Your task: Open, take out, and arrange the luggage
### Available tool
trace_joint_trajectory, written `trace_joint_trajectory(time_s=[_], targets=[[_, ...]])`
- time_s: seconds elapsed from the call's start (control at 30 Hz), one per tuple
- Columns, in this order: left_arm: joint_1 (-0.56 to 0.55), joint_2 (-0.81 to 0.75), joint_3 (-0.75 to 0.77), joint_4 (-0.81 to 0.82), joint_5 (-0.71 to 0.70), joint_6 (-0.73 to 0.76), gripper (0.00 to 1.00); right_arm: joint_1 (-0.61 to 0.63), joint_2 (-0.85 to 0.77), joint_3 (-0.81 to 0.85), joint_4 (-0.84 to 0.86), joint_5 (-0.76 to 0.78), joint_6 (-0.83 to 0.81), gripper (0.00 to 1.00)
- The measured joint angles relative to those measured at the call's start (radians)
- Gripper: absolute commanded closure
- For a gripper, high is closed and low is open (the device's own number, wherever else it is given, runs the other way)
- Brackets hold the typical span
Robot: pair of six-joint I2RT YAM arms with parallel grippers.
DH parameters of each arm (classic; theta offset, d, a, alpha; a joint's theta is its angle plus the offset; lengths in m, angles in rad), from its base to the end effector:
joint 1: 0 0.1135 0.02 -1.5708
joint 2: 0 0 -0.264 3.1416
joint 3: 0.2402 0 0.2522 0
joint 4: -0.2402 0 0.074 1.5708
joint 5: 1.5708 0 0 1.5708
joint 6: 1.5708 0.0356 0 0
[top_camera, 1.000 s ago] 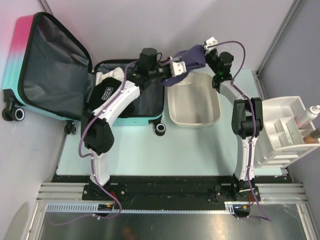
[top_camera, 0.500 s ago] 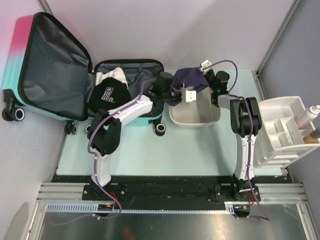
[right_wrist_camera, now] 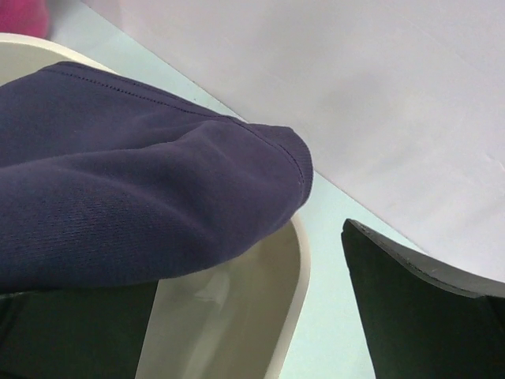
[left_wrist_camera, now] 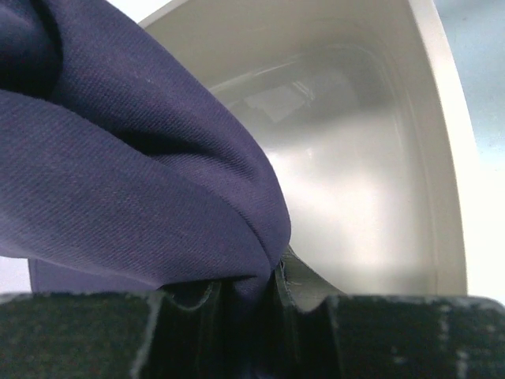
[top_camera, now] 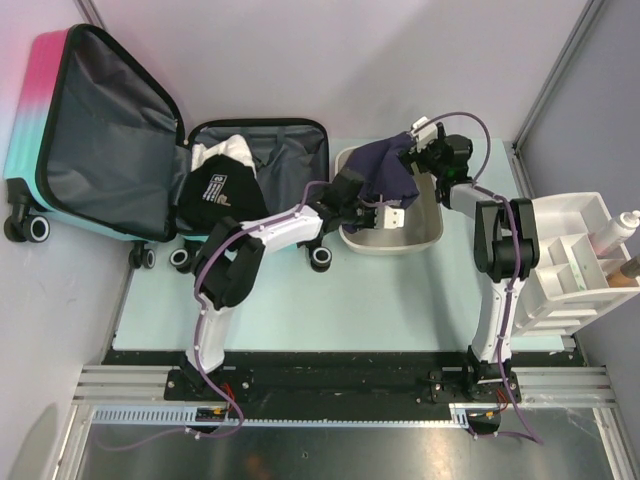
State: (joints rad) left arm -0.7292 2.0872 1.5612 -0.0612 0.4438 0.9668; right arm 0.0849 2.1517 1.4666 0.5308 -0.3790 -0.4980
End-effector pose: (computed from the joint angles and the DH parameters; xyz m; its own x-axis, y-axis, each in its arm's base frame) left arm 0.3483 -0.3317 0.2132 0.4800 0.5679 -0.6686 0.8332 -0.0566 0.5501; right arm 0.4954 0.0554 0.2092 0.0771 -0.4388 -0.8953 -0.4624 0.7798 -0.4220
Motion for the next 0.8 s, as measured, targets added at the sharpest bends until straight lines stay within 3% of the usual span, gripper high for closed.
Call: trace_joint_trajectory(time_s=[0.17,0.27,0.43,0.53,0.57,0.67,0.8], targets=[[-0.003,0.022,-0.004,0.019,0.002,-0.008,0.97,0.001,-0.024,0.055,-0.111,0.061,0.061,0.00],[-0.004,0.028,-0.010,0.027,0.002,-0.011,0.90,0.001,-0.031,0.110,-0.167,0.093,0.117,0.00],[-0.006,0.036,-0.010,0.023,0.002,-0.027,0.67,-0.001,-0.061,0.190,-0.214,0.135,0.202,0.00],[-0.008,0.036,-0.010,0.011,0.003,-0.041,0.44,-0.003,-0.095,0.242,-0.237,0.138,0.251,0.02],[-0.008,0.036,-0.010,0.010,0.005,-0.050,0.32,-0.005,-0.105,0.263,-0.251,0.131,0.267,0.03],[-0.014,0.035,-0.009,0.002,0.003,-0.073,0.14,-0.014,-0.147,0.304,-0.311,0.077,0.312,0.06],[-0.017,0.025,0.018,-0.014,-0.016,-0.123,0.10,-0.022,-0.200,0.327,-0.452,-0.039,0.338,0.08]])
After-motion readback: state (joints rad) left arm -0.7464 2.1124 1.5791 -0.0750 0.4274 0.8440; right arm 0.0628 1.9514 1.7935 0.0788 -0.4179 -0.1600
